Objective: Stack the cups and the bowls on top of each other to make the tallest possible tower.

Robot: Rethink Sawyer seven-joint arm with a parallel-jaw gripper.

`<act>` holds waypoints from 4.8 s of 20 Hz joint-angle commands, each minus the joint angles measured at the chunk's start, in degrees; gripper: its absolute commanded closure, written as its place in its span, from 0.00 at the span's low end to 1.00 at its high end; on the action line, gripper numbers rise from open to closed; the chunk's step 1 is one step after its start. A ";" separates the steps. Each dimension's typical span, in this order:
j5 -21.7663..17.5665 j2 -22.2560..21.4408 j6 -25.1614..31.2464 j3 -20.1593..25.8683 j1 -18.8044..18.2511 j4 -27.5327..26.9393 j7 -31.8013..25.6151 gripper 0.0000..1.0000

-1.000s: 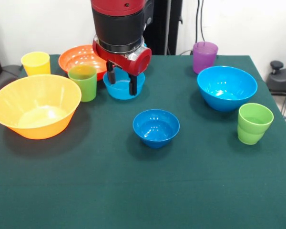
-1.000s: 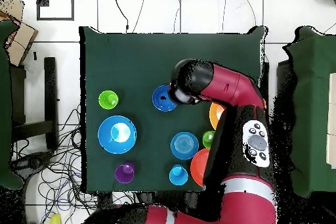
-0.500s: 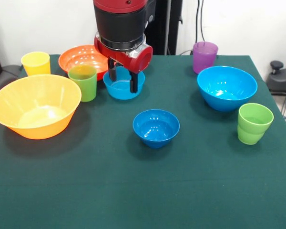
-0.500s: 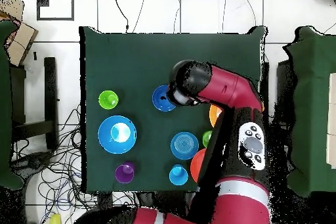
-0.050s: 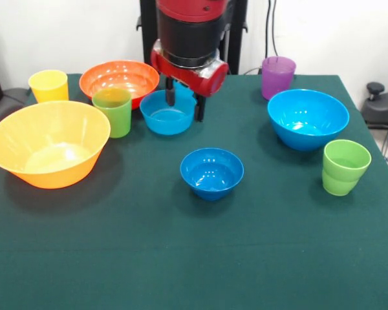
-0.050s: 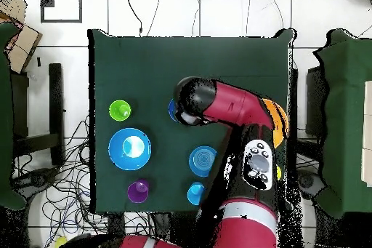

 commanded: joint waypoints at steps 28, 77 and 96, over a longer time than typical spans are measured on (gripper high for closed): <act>3.07 -0.45 -18.67 4.55 -2.27 20.50 6.11 0.00; 1.55 7.74 -32.49 5.90 -5.42 22.86 6.78 0.00; 2.38 10.21 -35.21 5.55 -3.73 22.83 8.24 0.00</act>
